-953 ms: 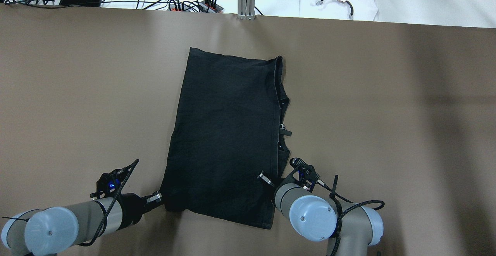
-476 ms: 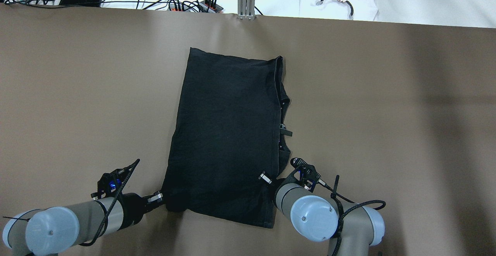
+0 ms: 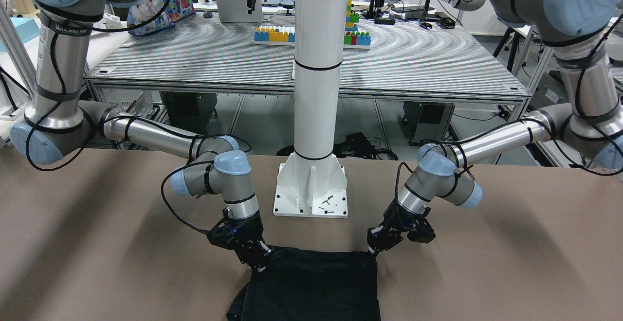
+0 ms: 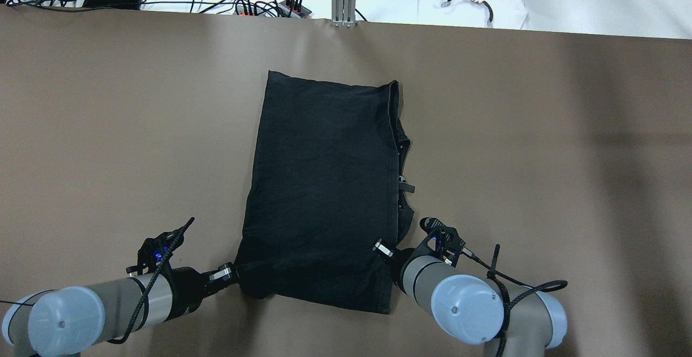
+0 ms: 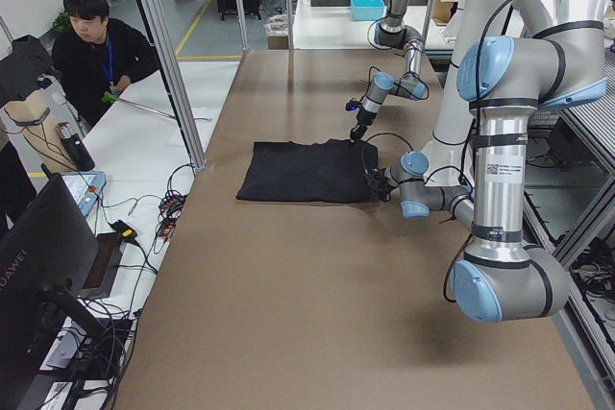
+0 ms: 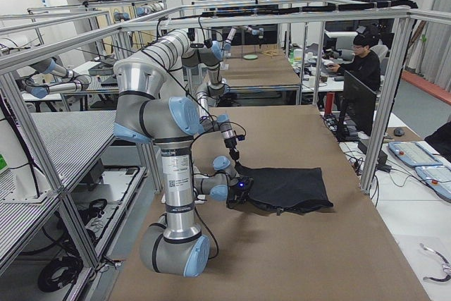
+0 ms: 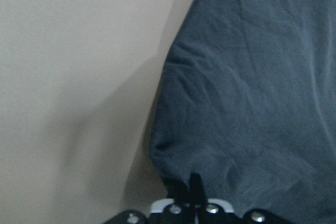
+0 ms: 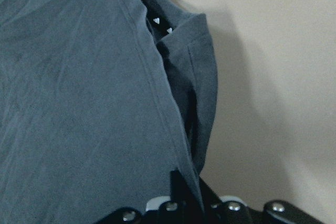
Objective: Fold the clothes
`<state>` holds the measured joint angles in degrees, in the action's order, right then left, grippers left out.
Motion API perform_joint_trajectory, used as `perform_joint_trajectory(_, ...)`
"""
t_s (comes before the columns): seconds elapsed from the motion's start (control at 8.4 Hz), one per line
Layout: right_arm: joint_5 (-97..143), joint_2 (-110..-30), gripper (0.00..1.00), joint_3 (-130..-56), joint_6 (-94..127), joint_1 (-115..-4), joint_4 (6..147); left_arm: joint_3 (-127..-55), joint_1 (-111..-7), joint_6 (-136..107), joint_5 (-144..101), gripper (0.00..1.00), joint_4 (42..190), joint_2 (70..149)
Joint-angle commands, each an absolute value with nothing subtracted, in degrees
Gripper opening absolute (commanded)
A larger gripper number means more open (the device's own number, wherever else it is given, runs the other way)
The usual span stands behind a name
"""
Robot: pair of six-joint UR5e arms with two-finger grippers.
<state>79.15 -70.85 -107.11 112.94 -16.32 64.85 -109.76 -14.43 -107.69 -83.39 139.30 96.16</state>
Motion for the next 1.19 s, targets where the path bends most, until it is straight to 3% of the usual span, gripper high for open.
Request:
perform_joint_trajectory(0.0, 79.0, -75.2, 0.00, -113.9, 112.1, -14.5, 65.5, -115.9, -14.2, -107.6, -85.7, 0.00, 139.1, 95.8)
perform_joint_trajectory(0.36, 75.6, -84.1, 0.00, -131.5, 112.1, -7.8, 72.1, -124.6, -13.1, -107.5, -88.2, 0.00, 138.7, 95.0)
perform_joint_trajectory(0.48, 75.7, -82.4, 0.00, -131.5, 112.0, -8.7, 75.7, -123.0, -17.4, -105.3, -89.6, 0.00, 136.3, 96.7)
perform_joint_trajectory(0.71, 76.4, -75.5, 0.00, -123.8, 108.3, -17.0, 78.9, -117.7, -28.7, -96.2, -95.9, 0.00, 124.0, 108.7)
perform_joint_trajectory(1.07, 76.3, -71.6, 0.00, -117.4, 102.9, -25.9, 79.5, -109.5, -35.8, -93.8, -97.8, 0.00, 109.0, 124.4)
